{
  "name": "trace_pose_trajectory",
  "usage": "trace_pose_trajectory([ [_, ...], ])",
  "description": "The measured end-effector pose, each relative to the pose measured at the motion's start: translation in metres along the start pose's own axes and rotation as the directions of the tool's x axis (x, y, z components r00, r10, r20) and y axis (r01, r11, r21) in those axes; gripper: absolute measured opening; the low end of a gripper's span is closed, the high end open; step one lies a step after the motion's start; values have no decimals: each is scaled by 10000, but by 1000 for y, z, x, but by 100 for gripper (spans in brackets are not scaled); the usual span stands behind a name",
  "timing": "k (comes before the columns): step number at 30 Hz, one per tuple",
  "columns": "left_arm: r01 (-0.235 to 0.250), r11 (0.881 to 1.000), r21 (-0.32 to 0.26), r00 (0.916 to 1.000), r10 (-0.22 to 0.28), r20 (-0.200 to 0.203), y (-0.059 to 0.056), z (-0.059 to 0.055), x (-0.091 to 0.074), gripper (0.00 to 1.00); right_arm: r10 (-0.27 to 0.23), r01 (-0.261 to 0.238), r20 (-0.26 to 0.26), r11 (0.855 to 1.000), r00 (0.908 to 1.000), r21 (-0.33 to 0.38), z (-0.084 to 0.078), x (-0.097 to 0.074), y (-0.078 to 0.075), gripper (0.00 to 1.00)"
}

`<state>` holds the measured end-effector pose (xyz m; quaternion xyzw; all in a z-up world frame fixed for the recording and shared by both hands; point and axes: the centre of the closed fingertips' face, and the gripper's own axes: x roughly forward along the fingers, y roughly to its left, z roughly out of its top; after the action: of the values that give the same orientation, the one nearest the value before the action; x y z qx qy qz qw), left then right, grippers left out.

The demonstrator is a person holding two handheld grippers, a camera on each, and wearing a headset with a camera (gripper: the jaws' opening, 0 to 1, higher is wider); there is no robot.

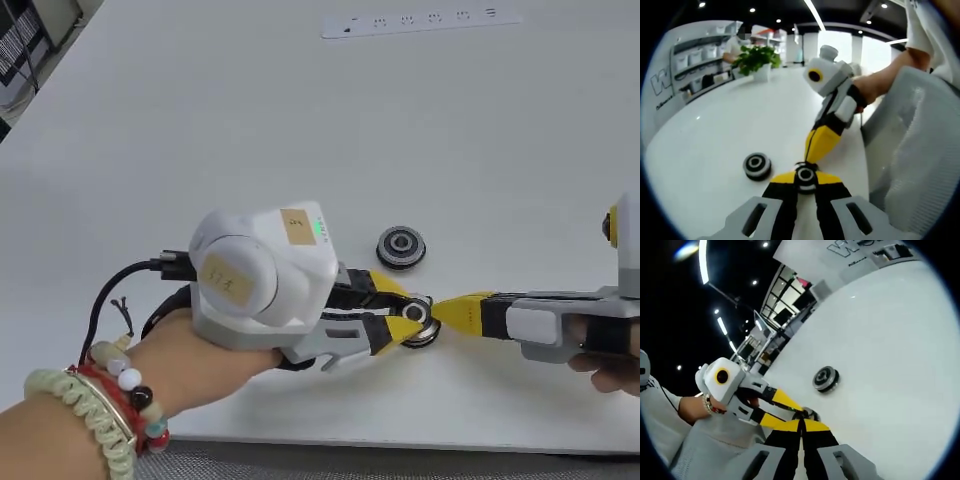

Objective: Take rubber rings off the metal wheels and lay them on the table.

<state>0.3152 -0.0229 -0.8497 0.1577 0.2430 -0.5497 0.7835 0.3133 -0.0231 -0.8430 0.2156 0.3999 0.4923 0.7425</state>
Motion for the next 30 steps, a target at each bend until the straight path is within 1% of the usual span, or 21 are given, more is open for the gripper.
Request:
trace_pose_trajectory([
  [8, 3, 10000, 51, 10000, -3, -9, 0, 0, 0, 13, 135, -136, 83, 9999, 9999, 90, 1, 0, 2, 0],
  [19, 25, 9998, 188, 10000, -25, -26, 1, 0, 0, 13, 308, -308, 109, 9995, 9995, -5, 3, 2, 6, 0],
  [25, 43, 9998, 195, 10000, -42, -20, 1, 0, 0, 13, 486, -485, 95, 9988, 9988, -76, 4, 3, 10, 0],
  [28, 49, 9998, 215, 10000, -49, -19, 1, 0, 0, 13, 594, -593, 127, 9982, 9982, -72, 5, 3, 12, 0],
  [30, 60, 9998, 208, 10000, -60, -4, 1, 0, 0, 13, 935, -933, 269, 9956, 9953, -101, 7, 4, 18, 0],
])
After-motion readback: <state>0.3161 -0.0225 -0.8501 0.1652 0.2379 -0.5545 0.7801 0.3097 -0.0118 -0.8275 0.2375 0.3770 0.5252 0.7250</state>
